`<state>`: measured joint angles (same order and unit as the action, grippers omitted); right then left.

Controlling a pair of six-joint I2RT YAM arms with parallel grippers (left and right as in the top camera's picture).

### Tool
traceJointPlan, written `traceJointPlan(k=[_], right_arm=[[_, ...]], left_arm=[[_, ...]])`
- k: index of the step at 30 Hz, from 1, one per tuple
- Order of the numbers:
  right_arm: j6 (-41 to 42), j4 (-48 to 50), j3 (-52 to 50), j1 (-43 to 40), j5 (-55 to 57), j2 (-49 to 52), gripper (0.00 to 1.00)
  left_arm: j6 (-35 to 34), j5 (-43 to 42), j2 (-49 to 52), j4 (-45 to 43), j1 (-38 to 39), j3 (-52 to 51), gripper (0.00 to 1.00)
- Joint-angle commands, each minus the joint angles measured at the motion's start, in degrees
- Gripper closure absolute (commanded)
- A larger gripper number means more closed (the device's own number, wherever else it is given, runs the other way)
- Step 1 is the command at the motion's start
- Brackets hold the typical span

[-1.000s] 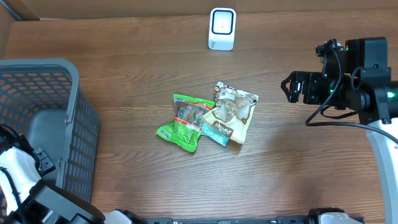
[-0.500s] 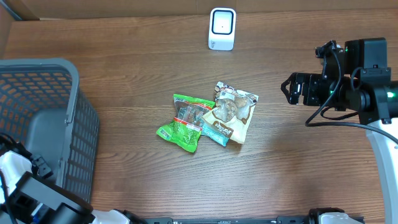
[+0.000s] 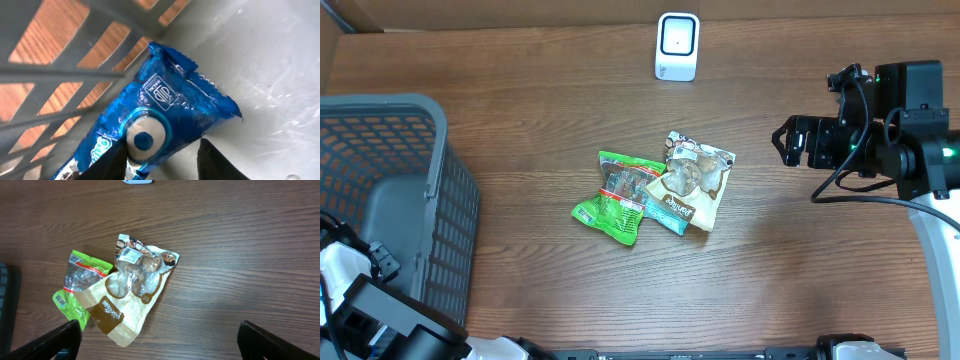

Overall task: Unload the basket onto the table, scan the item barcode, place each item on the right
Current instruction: 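Reach the left gripper into the basket and grasp the blue Oreo packet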

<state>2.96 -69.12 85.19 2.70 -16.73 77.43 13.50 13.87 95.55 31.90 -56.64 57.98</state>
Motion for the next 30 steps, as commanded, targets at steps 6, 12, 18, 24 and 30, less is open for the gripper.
traceJointPlan(k=[6, 12, 18, 24, 30], right_arm=[[0.0, 0.0, 1.0, -0.2, -0.5, 0.1, 0.00], [0.0, 0.4, 1.0, -0.2, -0.5, 0.1, 0.00], [0.0, 0.9, 1.0, -0.2, -0.5, 0.1, 0.00], [0.0, 0.8, 1.0, -0.2, -0.5, 0.1, 0.00], [0.0, 0.1, 1.0, -0.2, -0.5, 0.1, 0.00]], left_arm=[[-0.9, -6.7, 3.4, -0.5, 0.2, -1.4, 0.72], [-2.1, -12.5, 4.7, -0.7, 2.6, -1.4, 0.96], [-7.4, -14.1, 4.7, -0.7, 8.4, -1.1, 0.96], [-8.0, -14.4, 4.6, 2.5, 18.1, 2.9, 0.96], [-14.1, -14.7, 4.2, 12.8, 25.5, 16.9, 0.96]])
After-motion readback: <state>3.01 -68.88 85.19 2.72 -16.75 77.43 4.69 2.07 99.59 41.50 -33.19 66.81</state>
